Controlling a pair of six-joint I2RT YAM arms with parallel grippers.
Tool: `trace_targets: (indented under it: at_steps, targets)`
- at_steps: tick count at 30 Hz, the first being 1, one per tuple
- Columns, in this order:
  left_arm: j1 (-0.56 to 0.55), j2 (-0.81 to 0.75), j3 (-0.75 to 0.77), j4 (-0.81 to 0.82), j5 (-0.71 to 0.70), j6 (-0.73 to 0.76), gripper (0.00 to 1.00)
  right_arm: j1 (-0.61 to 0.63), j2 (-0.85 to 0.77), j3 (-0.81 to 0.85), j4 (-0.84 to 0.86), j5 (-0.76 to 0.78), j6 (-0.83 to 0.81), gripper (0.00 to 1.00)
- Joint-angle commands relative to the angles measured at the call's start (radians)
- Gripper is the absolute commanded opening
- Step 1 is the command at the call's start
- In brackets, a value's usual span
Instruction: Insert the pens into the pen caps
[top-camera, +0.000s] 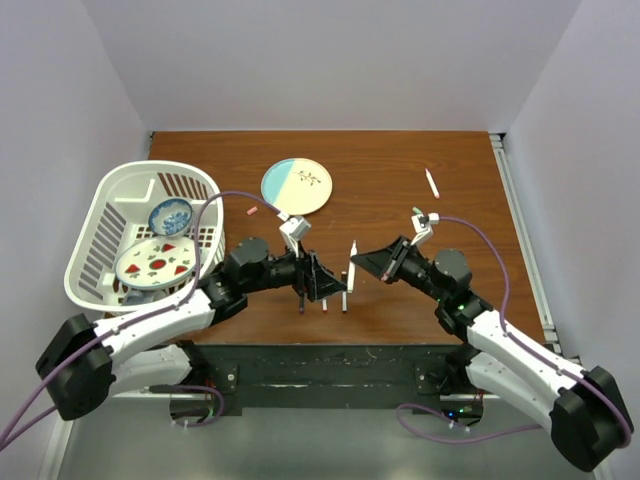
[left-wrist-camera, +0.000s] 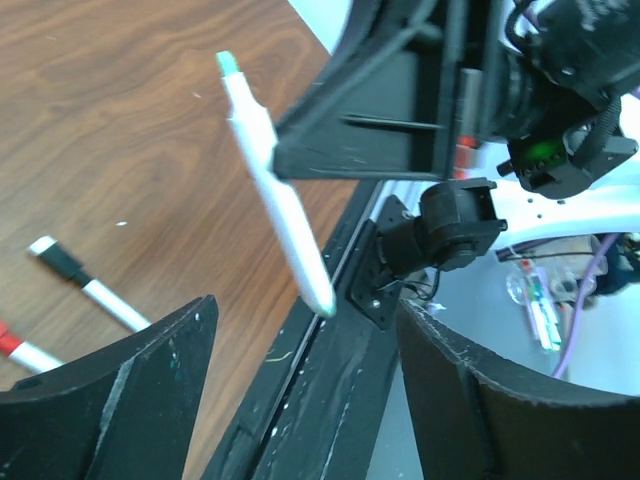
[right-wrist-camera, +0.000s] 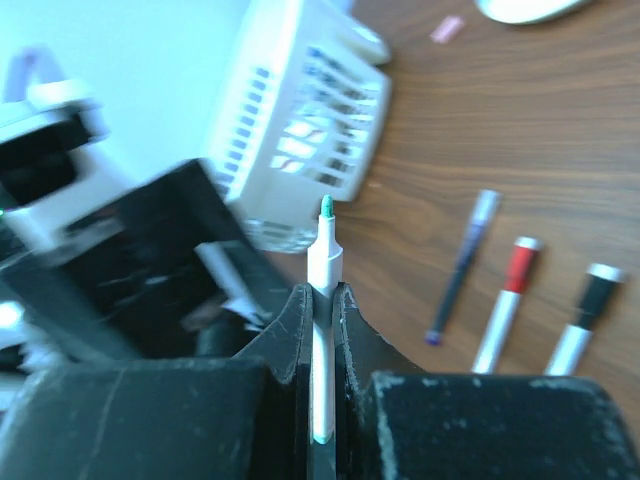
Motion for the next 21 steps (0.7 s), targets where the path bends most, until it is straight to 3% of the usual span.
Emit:
trace_targets:
  at_steps: [1,14,17,21]
  targets:
    - [0.002,0.086,0.052,0.203,0.090,-0.043,0.75,0.029,-0.075,-0.026,0.136,0.000,0.082,0.00]
    - [0.000,0.212,0.101,0.410,0.187,-0.116,0.65,0.058,-0.121,-0.051,0.150,-0.012,0.080,0.00]
    - [0.002,0.232,0.109,0.430,0.202,-0.131,0.58,0.060,-0.127,-0.054,0.153,-0.009,0.077,0.00]
    - [0.002,0.258,0.098,0.478,0.237,-0.161,0.37,0.061,-0.130,-0.056,0.154,-0.006,0.074,0.00]
